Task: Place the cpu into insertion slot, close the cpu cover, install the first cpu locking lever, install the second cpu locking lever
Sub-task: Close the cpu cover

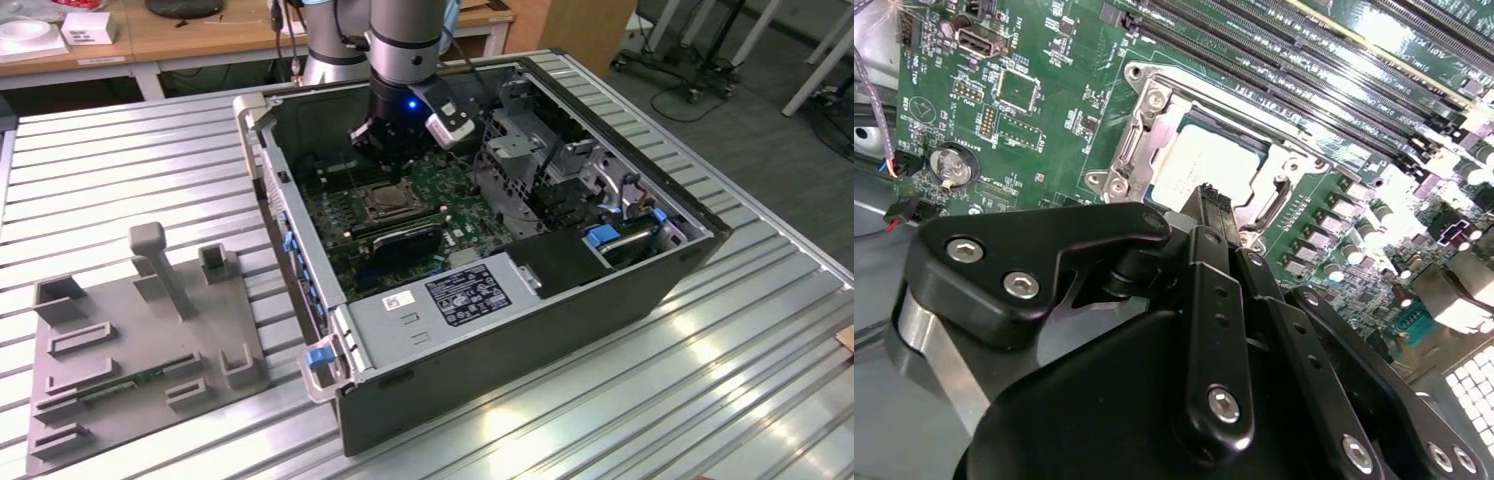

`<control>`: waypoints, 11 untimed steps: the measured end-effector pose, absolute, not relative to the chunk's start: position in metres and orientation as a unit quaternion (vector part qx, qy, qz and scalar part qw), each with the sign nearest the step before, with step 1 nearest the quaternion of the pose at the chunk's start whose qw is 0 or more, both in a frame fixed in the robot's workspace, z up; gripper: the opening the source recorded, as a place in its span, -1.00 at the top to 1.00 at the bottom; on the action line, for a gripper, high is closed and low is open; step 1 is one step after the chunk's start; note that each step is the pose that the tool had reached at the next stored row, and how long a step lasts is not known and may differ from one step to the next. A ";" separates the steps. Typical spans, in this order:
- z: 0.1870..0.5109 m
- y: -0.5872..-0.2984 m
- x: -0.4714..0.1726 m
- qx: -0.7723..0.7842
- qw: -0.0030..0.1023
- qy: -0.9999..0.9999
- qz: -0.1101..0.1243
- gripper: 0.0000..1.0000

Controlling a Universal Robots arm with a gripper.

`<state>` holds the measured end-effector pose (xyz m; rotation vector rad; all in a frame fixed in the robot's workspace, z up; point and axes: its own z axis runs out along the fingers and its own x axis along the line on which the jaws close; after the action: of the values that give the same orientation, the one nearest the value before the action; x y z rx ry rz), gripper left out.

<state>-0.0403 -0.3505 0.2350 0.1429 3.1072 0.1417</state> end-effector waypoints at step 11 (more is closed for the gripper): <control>0.235 -0.351 -0.048 0.046 0.014 0.998 0.046 0.79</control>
<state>-0.0476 -0.3505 0.2350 0.1430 3.1065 0.1419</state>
